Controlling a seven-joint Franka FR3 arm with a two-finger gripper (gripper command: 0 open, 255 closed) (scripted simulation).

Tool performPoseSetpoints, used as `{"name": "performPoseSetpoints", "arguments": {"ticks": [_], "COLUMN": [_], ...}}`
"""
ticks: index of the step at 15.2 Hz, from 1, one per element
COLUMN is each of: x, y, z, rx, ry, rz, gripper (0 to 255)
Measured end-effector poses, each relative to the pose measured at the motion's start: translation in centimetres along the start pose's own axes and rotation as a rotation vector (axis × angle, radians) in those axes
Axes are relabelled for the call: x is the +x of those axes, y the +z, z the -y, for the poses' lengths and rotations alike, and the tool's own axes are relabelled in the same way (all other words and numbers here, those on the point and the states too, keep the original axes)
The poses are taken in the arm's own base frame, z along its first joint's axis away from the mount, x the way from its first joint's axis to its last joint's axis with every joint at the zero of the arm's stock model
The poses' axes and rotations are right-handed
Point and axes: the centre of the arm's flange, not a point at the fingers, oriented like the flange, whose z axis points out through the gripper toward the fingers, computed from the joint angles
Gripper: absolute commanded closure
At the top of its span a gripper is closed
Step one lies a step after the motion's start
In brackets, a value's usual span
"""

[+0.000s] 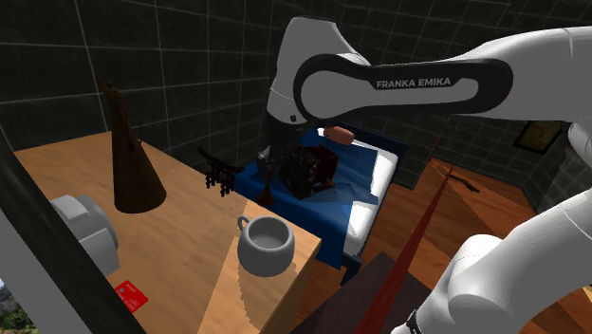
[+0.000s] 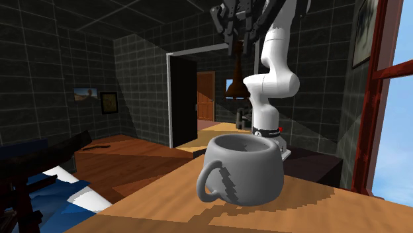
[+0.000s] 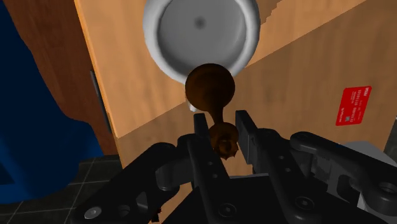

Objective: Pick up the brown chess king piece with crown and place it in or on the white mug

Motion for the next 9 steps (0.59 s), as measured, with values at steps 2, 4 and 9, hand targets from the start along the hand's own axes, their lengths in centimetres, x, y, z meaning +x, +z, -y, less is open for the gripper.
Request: {"name": "performPoseSetpoints", "arguments": {"ticks": [2,4,9], "x": [-0.5,-0.7,-1.1], "y": [0.7,1.8,4.3], "z": [-0.2,-0.2,-0.3], "rx": [0.000,0.000,0.000], "ry": [0.000,0.000,0.000], "rz": [0.000,0.001,0.001], "gripper": [255,255,255]}}
